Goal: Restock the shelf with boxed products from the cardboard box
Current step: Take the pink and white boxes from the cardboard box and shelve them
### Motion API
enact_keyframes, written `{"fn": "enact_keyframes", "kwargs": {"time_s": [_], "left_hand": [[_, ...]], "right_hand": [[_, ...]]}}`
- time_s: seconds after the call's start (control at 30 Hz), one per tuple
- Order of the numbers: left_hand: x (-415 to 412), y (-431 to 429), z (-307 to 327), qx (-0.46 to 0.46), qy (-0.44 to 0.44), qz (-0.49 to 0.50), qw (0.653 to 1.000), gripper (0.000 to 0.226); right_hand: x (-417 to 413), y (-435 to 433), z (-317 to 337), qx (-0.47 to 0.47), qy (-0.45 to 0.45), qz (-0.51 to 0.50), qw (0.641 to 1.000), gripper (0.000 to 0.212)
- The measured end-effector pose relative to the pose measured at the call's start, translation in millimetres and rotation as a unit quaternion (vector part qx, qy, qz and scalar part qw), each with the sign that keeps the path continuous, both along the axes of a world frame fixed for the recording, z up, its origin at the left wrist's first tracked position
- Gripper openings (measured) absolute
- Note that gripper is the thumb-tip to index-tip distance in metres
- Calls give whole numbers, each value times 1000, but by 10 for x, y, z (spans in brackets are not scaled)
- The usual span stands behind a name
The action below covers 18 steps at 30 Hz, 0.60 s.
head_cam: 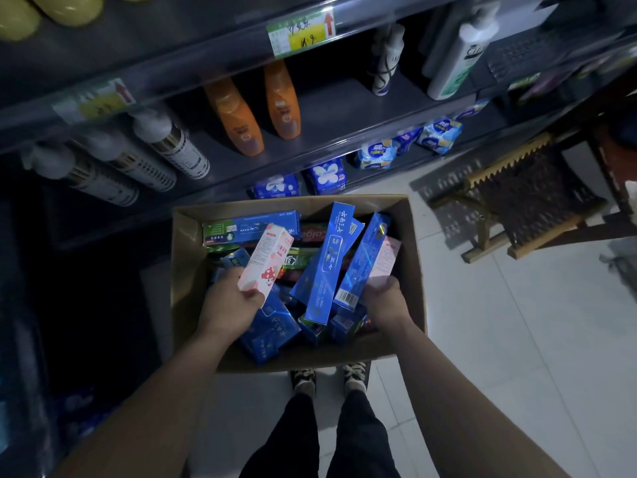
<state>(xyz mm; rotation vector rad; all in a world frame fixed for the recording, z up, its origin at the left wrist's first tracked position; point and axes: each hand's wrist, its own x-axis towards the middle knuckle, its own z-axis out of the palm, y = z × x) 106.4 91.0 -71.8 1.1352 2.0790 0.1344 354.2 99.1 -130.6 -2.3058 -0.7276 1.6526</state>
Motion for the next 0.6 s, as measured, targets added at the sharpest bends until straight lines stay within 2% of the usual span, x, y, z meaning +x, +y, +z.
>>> {"fn": "enact_keyframes", "kwargs": {"time_s": [0.07, 0.3, 0.4, 0.6], "left_hand": [[-10, 8, 22, 2, 4, -1, 1000, 35], [3, 41, 115, 20, -17, 14, 1000, 35], [16, 65, 210, 41, -31, 18, 999, 34], [-9, 131, 533, 76, -43, 49, 995, 33]], "right_hand": [[3, -4, 23, 3, 20, -39, 999, 52], [12, -44, 101, -3, 35, -76, 997, 62], [6, -40, 260, 4, 80, -97, 992, 49], [-15, 39, 902, 57, 205, -145, 966, 38]]}}
